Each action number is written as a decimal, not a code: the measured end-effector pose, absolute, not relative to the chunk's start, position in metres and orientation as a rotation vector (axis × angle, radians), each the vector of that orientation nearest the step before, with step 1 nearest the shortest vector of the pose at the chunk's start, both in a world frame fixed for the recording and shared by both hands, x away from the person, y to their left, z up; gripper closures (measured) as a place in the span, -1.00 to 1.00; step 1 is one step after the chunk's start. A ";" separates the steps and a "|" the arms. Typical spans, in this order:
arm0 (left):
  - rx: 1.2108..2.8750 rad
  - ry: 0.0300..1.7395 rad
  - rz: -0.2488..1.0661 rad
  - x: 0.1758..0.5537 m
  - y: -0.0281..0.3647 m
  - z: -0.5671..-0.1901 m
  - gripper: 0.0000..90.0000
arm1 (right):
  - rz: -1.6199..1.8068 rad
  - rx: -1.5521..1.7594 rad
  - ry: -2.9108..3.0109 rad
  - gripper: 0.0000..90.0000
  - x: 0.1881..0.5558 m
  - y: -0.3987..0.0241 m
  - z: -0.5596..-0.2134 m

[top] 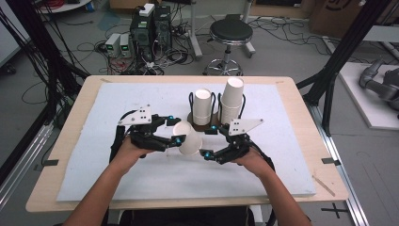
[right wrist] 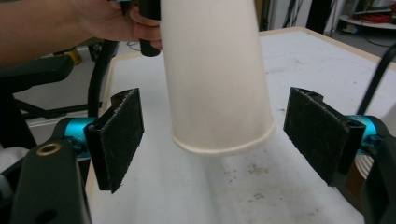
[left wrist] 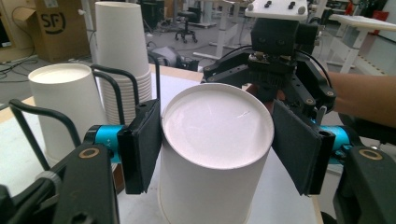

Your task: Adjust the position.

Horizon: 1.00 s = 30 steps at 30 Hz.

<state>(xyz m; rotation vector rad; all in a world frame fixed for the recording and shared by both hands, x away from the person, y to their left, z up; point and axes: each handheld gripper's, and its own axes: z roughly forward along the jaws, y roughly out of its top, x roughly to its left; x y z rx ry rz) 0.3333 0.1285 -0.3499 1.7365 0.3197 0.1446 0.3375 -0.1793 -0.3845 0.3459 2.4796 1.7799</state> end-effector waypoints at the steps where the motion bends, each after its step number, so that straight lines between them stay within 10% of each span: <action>1: 1.733 0.317 0.141 0.332 0.128 -0.350 -0.21 | 1.779 0.335 2.483 -0.55 0.336 -0.178 -0.385; 30: 1.695 0.259 0.038 0.327 0.114 -0.353 -0.21 | 1.765 0.283 2.542 -0.54 0.333 -0.165 -0.395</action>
